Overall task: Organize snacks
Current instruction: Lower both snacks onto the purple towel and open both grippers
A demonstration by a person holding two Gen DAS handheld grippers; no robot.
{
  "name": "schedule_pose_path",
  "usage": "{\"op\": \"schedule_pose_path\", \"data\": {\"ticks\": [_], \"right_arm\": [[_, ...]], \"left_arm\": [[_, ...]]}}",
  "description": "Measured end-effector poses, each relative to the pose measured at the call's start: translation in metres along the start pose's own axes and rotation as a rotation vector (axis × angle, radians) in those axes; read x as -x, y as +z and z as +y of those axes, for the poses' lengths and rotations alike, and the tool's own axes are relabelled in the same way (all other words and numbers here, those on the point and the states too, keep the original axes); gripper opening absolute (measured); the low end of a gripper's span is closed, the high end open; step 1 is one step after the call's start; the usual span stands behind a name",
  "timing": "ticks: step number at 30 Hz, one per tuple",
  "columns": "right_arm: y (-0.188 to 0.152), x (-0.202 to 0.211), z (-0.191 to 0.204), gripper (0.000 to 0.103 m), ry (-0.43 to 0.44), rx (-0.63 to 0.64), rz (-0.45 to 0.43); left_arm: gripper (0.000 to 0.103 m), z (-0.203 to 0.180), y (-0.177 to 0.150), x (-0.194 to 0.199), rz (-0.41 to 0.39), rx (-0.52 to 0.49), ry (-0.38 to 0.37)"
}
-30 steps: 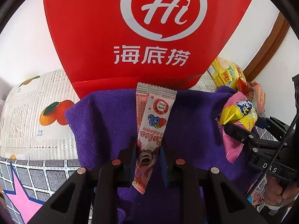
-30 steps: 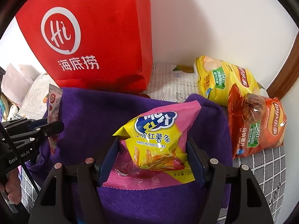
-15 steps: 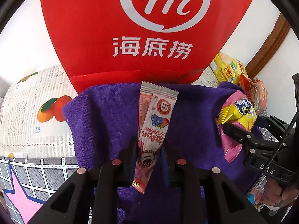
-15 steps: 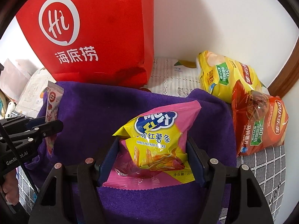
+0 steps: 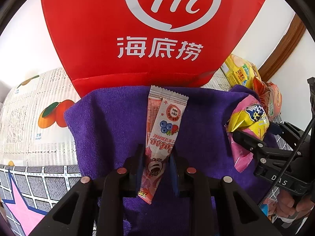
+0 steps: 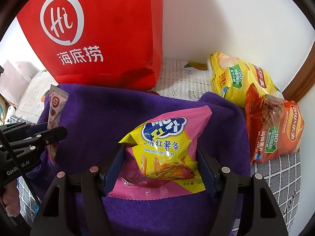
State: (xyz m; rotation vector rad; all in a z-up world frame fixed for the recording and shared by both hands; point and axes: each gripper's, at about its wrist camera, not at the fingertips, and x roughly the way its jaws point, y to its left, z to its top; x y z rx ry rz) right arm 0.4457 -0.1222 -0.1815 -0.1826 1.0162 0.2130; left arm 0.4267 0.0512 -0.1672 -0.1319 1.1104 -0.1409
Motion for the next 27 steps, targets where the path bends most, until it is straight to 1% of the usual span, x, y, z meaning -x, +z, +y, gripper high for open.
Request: {"op": "schedule_pose_path", "data": {"ticks": [3,6,8,10,11,12,13,14,15,18,24,27], "right_arm": [[0.000,-0.002,0.002,0.071,0.006,0.005,0.009],[0.000,-0.003,0.004,0.071,0.009,0.014,0.016],[0.001,-0.002,0.006,0.072,0.013,0.025,0.017],[0.001,-0.001,0.007,0.078,0.019,0.035,0.008],[0.001,0.001,0.008,0.079,0.019,0.040,-0.005],[0.001,0.003,0.009,0.083,0.019,0.043,-0.013],[0.001,0.005,0.010,0.084,0.019,0.046,-0.025],[0.001,0.008,0.010,0.084,0.018,0.047,-0.034],[0.001,0.009,0.010,0.084,0.019,0.048,-0.041],[0.001,0.016,0.009,0.084,0.020,0.039,-0.059],[0.004,0.042,0.003,0.084,0.028,-0.009,-0.100],[0.002,0.063,0.000,0.084,-0.025,-0.046,-0.129]], "left_arm": [[0.025,0.001,0.000,0.000,0.003,0.006,-0.013],[0.033,0.001,0.000,0.000,0.009,0.008,-0.013],[0.033,0.000,0.000,0.000,0.012,0.008,-0.014],[0.033,0.000,0.000,0.000,0.017,0.011,-0.017],[0.036,-0.001,0.001,0.000,0.020,0.010,-0.016],[0.042,-0.001,0.001,0.000,0.020,0.009,-0.015],[0.045,-0.001,0.001,0.000,0.018,0.007,-0.014],[0.051,-0.002,0.002,0.002,0.009,0.004,-0.013],[0.055,-0.003,0.002,0.004,0.001,0.002,-0.012],[0.060,-0.006,0.003,0.013,-0.024,-0.008,-0.014],[0.062,-0.007,0.003,0.032,-0.059,-0.013,-0.023],[0.062,-0.009,0.002,0.047,-0.080,-0.021,-0.020]]}}
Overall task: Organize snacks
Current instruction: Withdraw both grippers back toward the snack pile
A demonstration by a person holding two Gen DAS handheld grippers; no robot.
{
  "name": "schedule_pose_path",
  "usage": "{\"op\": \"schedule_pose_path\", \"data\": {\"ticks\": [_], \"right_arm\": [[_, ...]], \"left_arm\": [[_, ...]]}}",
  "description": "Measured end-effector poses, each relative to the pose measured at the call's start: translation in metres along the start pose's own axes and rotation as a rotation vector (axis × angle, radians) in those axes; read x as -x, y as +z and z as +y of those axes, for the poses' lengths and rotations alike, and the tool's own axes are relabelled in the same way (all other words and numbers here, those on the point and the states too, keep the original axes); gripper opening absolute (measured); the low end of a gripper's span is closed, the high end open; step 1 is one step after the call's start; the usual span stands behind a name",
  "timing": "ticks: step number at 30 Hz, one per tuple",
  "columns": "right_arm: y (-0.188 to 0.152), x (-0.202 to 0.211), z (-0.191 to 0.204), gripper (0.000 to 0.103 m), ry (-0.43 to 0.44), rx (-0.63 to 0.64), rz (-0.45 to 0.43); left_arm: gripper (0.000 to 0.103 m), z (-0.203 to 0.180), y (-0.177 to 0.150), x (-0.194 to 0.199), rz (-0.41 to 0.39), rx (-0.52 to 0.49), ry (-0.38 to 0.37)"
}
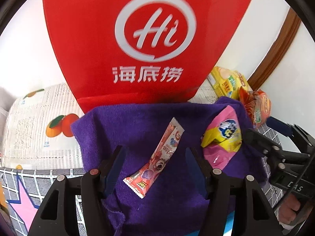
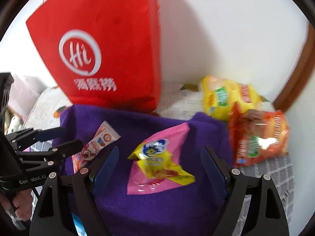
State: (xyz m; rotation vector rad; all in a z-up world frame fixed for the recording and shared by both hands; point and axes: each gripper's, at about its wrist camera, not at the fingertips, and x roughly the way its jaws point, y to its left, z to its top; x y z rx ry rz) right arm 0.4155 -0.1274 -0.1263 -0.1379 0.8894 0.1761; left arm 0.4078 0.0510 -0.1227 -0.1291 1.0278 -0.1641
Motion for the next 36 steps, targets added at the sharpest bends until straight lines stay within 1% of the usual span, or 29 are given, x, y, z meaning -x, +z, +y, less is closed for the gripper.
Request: {"op": "schedule_pose_path", "data": {"ticks": [3,4,6,10,13,15,18,20,21,22,24,28,31,36], "right_arm": [[-0.009,0.029,-0.007,0.084,-0.037,-0.041,-0.020],[-0.014,0.041,-0.009,0.083,-0.052,-0.051,-0.024],[-0.024,0.063,-0.011,0.082,-0.077,-0.046,-0.029],[-0.053,0.107,-0.017,0.082,-0.091,-0.068,-0.068],[-0.077,0.131,-0.024,0.083,-0.108,-0.085,-0.088],[-0.095,0.139,-0.030,0.083,-0.114,-0.110,-0.090],[-0.122,0.138,-0.036,0.083,-0.078,-0.130,-0.055],[-0.143,0.133,-0.039,0.075,-0.090,-0.143,-0.031],[-0.151,0.132,-0.038,0.066,-0.090,-0.143,-0.021],[-0.161,0.127,-0.036,0.065,-0.080,-0.133,0.004],[-0.175,0.121,-0.031,0.065,-0.062,-0.107,0.024],[-0.197,0.107,-0.016,0.066,-0.073,-0.023,0.024],[-0.203,0.095,-0.008,0.071,-0.101,0.018,0.036],[-0.203,0.078,-0.007,0.072,-0.127,0.036,0.032]], "left_arm": [[0.062,-0.004,0.000,0.025,-0.042,-0.009,-0.017],[0.062,-0.007,-0.001,0.032,-0.056,-0.011,-0.026],[0.062,-0.013,-0.003,0.053,-0.096,-0.029,-0.042],[0.062,-0.021,-0.014,0.090,-0.155,-0.058,-0.034],[0.062,-0.020,-0.029,0.109,-0.151,-0.057,-0.048],[0.062,-0.018,-0.039,0.118,-0.151,-0.057,-0.037],[0.062,-0.012,-0.059,0.127,-0.141,-0.061,-0.009],[0.062,-0.006,-0.072,0.130,-0.129,-0.051,0.012],[0.062,-0.004,-0.078,0.130,-0.123,-0.044,0.018],[0.062,0.000,-0.085,0.131,-0.116,-0.036,0.024],[0.062,0.004,-0.095,0.129,-0.108,-0.024,0.035],[0.062,0.014,-0.118,0.127,-0.093,0.013,0.051],[0.062,0.024,-0.134,0.129,-0.080,0.046,0.048],[0.062,0.033,-0.150,0.129,-0.063,0.052,0.088]]}}
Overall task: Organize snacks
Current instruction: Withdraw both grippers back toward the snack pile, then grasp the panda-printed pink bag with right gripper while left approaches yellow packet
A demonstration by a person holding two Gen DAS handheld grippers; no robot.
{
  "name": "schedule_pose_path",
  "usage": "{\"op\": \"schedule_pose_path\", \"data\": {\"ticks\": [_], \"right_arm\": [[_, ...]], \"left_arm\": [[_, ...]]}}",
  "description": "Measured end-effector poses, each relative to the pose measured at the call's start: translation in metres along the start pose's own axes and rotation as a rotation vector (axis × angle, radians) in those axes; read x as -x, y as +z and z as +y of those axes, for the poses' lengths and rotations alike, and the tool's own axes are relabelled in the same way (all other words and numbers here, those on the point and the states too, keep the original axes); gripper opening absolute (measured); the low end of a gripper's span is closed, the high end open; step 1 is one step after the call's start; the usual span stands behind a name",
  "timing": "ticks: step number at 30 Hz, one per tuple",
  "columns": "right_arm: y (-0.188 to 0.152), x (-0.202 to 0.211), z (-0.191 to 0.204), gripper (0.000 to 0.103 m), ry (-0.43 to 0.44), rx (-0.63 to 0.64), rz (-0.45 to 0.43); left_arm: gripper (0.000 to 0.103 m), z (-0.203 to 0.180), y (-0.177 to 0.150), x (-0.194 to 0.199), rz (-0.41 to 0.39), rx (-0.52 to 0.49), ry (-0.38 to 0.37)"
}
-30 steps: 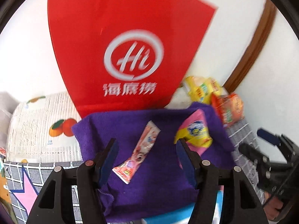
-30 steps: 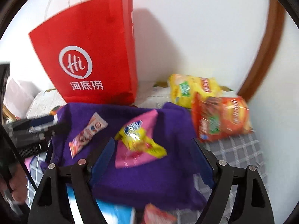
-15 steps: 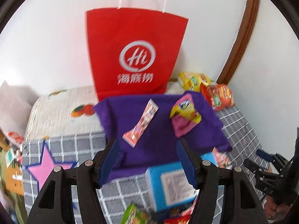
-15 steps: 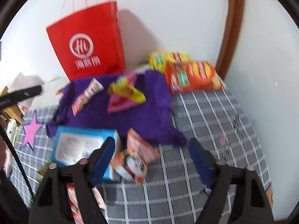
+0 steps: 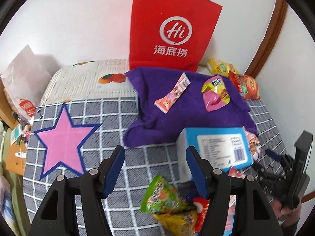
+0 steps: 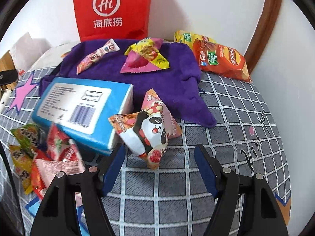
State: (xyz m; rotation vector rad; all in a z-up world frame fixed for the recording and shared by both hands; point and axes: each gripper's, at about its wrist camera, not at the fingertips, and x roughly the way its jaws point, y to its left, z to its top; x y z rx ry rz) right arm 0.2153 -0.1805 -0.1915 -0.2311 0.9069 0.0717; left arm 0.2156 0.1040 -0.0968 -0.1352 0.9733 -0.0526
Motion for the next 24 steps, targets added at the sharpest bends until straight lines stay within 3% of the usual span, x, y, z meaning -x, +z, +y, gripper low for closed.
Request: {"op": "schedule_pose_path", "data": {"ticks": [5,7,9,16,21,23,24], "right_arm": [[0.003,-0.015,0.003,0.069,-0.027,0.026,-0.011],[0.003,-0.017,0.004,0.048,-0.016,0.036,-0.012],[0.002,-0.017,0.002,0.038,0.010,0.028,0.000],[-0.016,0.012,-0.010,0.037,0.072,-0.031,-0.031],[-0.049,0.047,-0.012,0.038,0.147,-0.032,-0.046],[-0.065,0.054,-0.007,0.041,0.146,0.003,-0.042],[-0.070,0.055,-0.005,0.049,0.131,0.015,-0.036]], "left_arm": [[0.062,0.005,-0.015,-0.005,0.029,0.016,0.009],[0.062,0.006,-0.019,-0.007,0.039,0.021,0.013],[0.062,0.006,-0.022,-0.008,0.045,0.025,0.014],[0.062,0.006,-0.030,0.000,0.041,0.034,0.003],[0.062,0.009,-0.040,0.010,0.024,0.046,-0.018],[0.062,0.010,-0.044,0.013,0.022,0.049,-0.034],[0.062,0.011,-0.045,0.013,0.021,0.050,-0.039]]}}
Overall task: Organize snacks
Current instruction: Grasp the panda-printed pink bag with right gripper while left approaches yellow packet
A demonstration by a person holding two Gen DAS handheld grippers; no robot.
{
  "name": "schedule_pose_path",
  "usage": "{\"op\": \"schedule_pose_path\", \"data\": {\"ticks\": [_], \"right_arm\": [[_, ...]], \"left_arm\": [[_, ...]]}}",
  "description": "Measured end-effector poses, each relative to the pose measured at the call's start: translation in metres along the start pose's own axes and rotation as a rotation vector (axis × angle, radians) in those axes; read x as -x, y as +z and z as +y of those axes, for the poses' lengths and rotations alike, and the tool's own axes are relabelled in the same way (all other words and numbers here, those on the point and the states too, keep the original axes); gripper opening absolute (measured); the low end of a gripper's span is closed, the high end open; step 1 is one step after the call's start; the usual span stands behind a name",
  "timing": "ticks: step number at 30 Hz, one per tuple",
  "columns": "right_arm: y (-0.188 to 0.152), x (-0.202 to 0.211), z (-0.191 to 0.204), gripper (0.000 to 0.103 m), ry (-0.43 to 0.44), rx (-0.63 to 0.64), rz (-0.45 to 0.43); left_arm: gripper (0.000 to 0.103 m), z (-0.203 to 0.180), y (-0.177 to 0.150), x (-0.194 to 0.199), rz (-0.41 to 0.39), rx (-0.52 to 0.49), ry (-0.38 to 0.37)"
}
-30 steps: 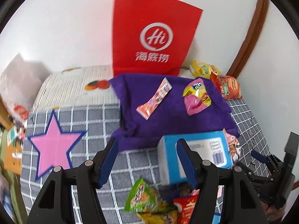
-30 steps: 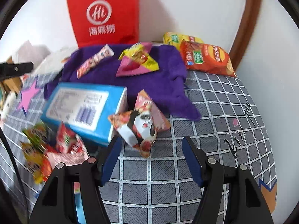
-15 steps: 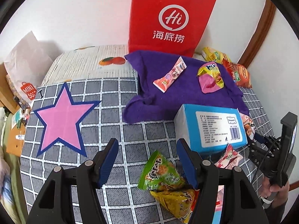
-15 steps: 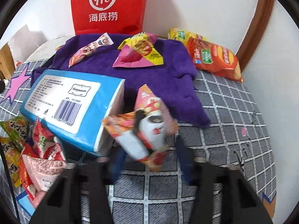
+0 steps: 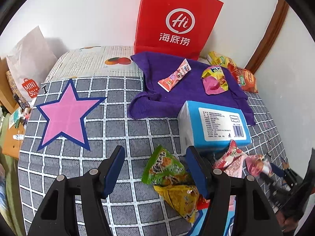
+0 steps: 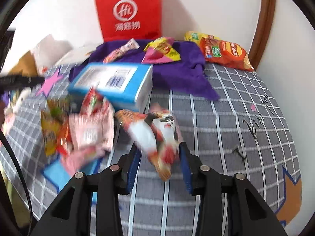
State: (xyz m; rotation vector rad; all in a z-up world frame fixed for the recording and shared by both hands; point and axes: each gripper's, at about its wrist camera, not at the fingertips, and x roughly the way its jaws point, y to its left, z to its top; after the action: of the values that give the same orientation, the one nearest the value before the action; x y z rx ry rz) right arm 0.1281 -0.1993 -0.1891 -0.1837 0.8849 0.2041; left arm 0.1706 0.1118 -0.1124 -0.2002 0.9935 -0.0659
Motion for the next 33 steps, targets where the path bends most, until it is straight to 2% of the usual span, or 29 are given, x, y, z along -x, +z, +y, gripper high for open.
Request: {"op": "schedule_pose_path", "data": {"ticks": [1,2,5,7,9,15,18,21,26,30,33], "right_arm": [[-0.006,0.000,0.003,0.061,-0.020,0.010,0.013],[-0.012,0.000,0.004,0.064,-0.043,0.004,0.024],[-0.024,0.008,0.004,0.065,-0.039,-0.042,0.029],[-0.026,0.016,0.005,0.073,-0.023,-0.073,0.021],[-0.023,0.026,0.005,0.077,-0.025,-0.115,-0.013],[0.006,0.032,-0.002,0.077,-0.030,-0.267,-0.082],[0.021,0.021,-0.007,0.077,-0.081,-0.320,-0.075],[0.026,0.005,-0.010,0.077,-0.093,-0.340,-0.037],[0.011,-0.008,-0.004,0.076,-0.130,-0.298,0.041],[-0.010,0.006,-0.008,0.076,-0.140,-0.286,0.062],[-0.020,0.016,-0.017,0.076,-0.183,-0.287,0.079]], "left_arm": [[0.062,0.000,-0.001,0.001,-0.001,-0.002,-0.007],[0.062,0.001,-0.003,0.002,-0.005,-0.009,-0.017],[0.062,0.002,-0.005,0.002,-0.005,-0.015,-0.041],[0.062,0.002,-0.007,0.003,-0.005,-0.020,-0.052],[0.062,0.002,-0.009,0.006,-0.005,-0.038,-0.063],[0.062,0.006,-0.009,0.008,-0.006,-0.070,-0.078],[0.062,0.009,-0.006,0.005,0.003,-0.075,-0.080],[0.062,0.010,-0.004,0.003,0.012,-0.082,-0.077],[0.062,0.008,-0.006,-0.001,0.018,-0.094,-0.081],[0.062,0.004,-0.012,0.000,0.024,-0.091,-0.094],[0.062,0.000,-0.018,0.004,0.015,-0.099,-0.099]]}}
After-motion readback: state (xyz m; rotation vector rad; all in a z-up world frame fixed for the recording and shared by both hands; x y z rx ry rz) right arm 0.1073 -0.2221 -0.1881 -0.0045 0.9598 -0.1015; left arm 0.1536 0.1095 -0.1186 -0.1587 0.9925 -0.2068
